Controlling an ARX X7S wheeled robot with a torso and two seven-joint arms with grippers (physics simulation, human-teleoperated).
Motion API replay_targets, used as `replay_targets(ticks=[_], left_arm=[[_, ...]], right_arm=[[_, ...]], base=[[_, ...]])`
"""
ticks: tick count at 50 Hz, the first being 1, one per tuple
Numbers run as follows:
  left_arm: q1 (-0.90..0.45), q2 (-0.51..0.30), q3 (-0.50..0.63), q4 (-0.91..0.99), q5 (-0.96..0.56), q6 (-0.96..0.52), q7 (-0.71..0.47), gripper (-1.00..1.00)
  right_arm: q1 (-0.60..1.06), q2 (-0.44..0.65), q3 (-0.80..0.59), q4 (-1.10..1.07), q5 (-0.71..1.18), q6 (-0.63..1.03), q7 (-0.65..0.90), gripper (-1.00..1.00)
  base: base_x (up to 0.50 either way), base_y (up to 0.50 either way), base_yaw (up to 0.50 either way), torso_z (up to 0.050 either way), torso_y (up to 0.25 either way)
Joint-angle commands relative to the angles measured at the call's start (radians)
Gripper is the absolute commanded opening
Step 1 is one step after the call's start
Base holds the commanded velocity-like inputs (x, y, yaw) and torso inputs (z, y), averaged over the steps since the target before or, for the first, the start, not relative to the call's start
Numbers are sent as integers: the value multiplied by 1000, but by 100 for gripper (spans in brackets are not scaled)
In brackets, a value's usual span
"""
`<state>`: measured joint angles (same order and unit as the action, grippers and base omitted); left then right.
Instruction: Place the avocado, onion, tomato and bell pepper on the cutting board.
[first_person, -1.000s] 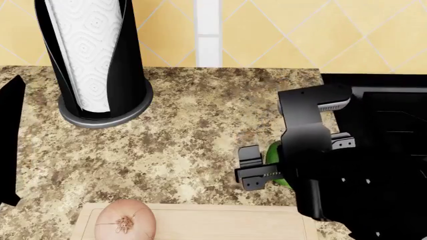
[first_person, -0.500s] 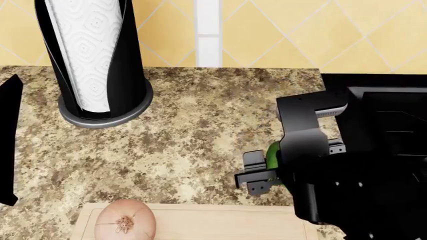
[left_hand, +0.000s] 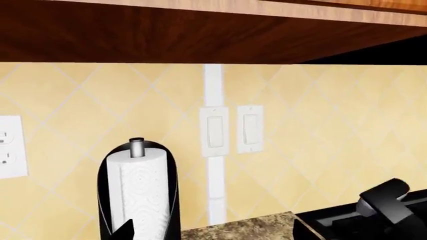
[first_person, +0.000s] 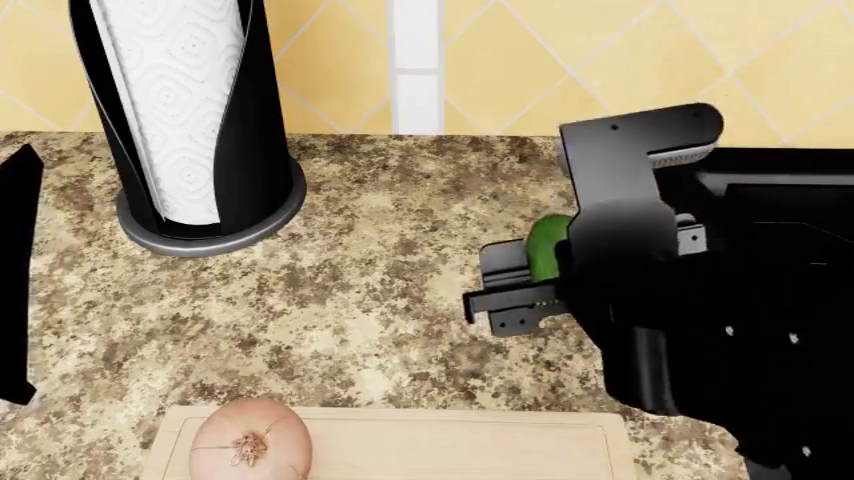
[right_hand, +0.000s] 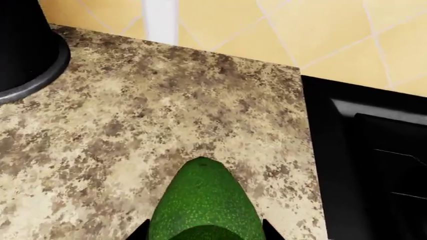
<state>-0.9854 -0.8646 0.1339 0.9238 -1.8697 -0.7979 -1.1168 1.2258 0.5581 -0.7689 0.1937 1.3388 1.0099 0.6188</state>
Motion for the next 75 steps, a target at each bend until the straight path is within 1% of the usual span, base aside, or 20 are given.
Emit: replay_targets(ticks=[1,4,7,11,17,21,29,39,45,57,75], left_arm=[[44,48,-33,7,96,-19,61,100],[53,70,-28,-1,134,-25,83,100],[65,86,-25,-8,169,-30,107,100],[88,101,-28,-13,210,-29,135,100],[110,114,-33,-17,239,-21,158,100],[127,110,-37,-11,240,-18,158,100],[123,106,-37,3,215,-8,126,100],[123,80,-47,26,165,8,80,100],[112,64,-49,33,132,16,50,100],[115,44,-59,43,107,25,30,100],[110,21,-67,47,70,35,10,100]], right_arm=[[100,84,120,-257,161,131,80,-100],[114,128,148,-353,278,177,146,-100],[121,182,170,-448,448,207,233,-100],[112,243,175,-521,587,207,301,-100],[123,328,179,-584,718,205,358,-100],[108,366,175,-617,752,203,378,-100],[100,400,152,-658,830,187,419,-100],[47,376,127,-685,831,169,412,-100],[16,359,125,-674,787,171,384,-100],[-79,329,112,-651,686,164,324,-100],[-155,308,94,-638,622,142,289,-100]], base=[[0,0,0,0,0],[0,0,0,0,0],[0,0,0,0,0],[0,0,0,0,0],[0,0,0,0,0],[0,0,0,0,0],[0,0,0,0,0],[0,0,0,0,0],[0,0,0,0,0],[0,0,0,0,0],[0,0,0,0,0]])
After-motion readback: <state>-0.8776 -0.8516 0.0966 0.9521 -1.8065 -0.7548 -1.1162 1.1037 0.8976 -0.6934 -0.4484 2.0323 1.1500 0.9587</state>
